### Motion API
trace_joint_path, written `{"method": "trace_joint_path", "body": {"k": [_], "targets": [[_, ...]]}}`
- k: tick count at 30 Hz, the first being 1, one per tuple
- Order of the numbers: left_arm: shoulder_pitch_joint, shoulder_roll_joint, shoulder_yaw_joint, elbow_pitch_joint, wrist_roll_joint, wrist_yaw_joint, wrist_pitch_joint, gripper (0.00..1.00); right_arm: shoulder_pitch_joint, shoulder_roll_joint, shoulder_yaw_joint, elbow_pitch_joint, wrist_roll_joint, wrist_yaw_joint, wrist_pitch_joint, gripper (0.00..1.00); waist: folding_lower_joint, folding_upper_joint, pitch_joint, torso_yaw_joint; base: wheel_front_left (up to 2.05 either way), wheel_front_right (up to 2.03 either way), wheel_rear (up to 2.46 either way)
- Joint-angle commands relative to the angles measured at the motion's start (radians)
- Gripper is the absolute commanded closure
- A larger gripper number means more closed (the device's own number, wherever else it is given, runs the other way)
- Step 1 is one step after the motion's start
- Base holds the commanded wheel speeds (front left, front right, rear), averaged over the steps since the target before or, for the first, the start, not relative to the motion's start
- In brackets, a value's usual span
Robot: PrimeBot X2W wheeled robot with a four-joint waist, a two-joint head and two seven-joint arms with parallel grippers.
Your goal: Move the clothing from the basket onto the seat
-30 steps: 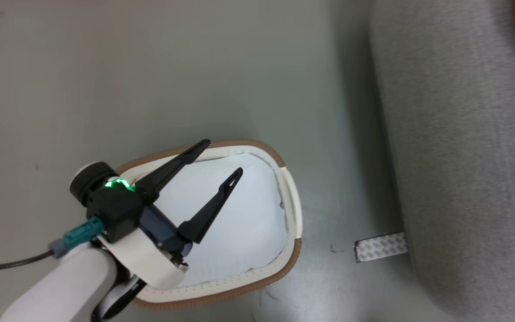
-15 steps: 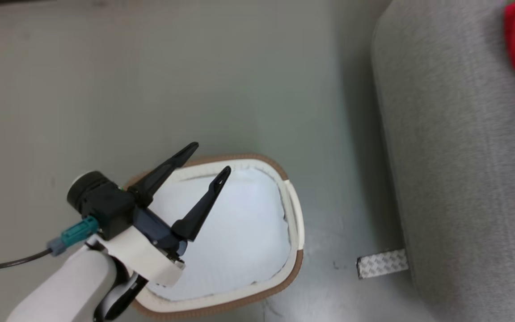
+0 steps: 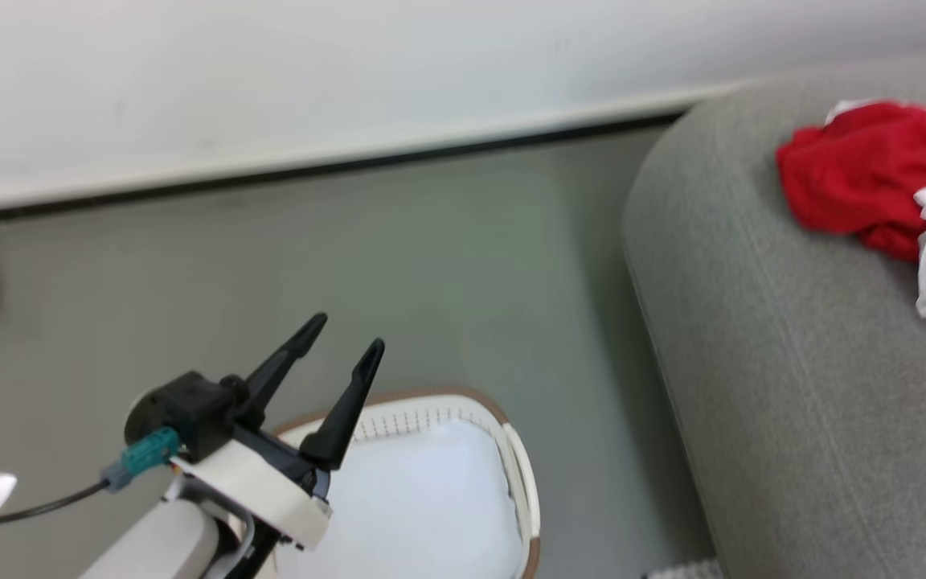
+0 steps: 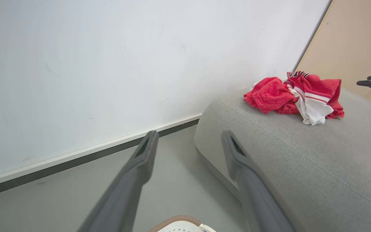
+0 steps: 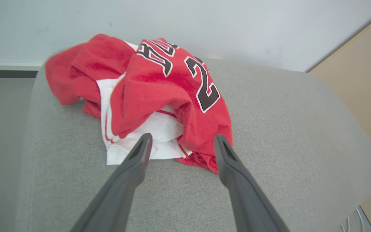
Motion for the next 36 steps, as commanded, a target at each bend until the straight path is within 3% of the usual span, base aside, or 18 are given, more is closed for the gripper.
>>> {"method": "trace_joint_path", "body": {"k": [1,4,12,17,25,31,36], "targets": [[0.04,-0.017,0.016,0.013,-0.009,0.012,-0.001,0.0,0.04,0.002,0.016,-0.058,0.037,-0.003,-0.019,0.0,0.0001,-0.0001,-0.12,0.023,0.0,0.0,0.0],[0.07,-0.04,0.052,0.023,-0.013,0.032,-0.002,0.0,0.073,0.02,0.036,-0.15,0.057,-0.003,-0.047,0.0,0.0001,-0.0001,-0.181,0.044,0.0,0.0,0.0],[0.152,-0.084,0.171,0.037,-0.013,0.078,-0.001,0.0,0.155,0.147,0.055,-0.31,0.095,-0.003,-0.127,0.0,0.0001,-0.0001,-0.288,0.1,0.0,0.0,0.0],[0.214,-0.109,0.284,0.016,0.008,0.097,-0.001,0.0,0.227,0.252,0.033,-0.398,0.031,-0.003,-0.26,0.0,0.0001,-0.0001,-0.312,0.132,0.0,0.0,0.0],[0.355,-0.188,0.448,-0.026,0.073,0.051,-0.001,0.0,0.411,0.455,0.038,-0.477,-0.06,-0.003,-0.485,0.0,0.0001,-0.0001,-0.326,0.163,0.0,0.0,0.0],[0.432,-0.27,0.553,0.004,0.158,-0.022,-0.001,0.0,0.513,0.516,0.11,-0.408,-0.07,-0.003,-0.606,0.0,0.0001,-0.0001,-0.32,0.174,0.0,0.0,0.0],[0.449,-0.322,0.608,0.068,0.243,-0.07,-0.001,0.0,0.521,0.533,0.151,-0.342,-0.095,-0.003,-0.634,0.0,0.0001,-0.0001,-0.313,0.172,0.0,0.0,0.0]]}}
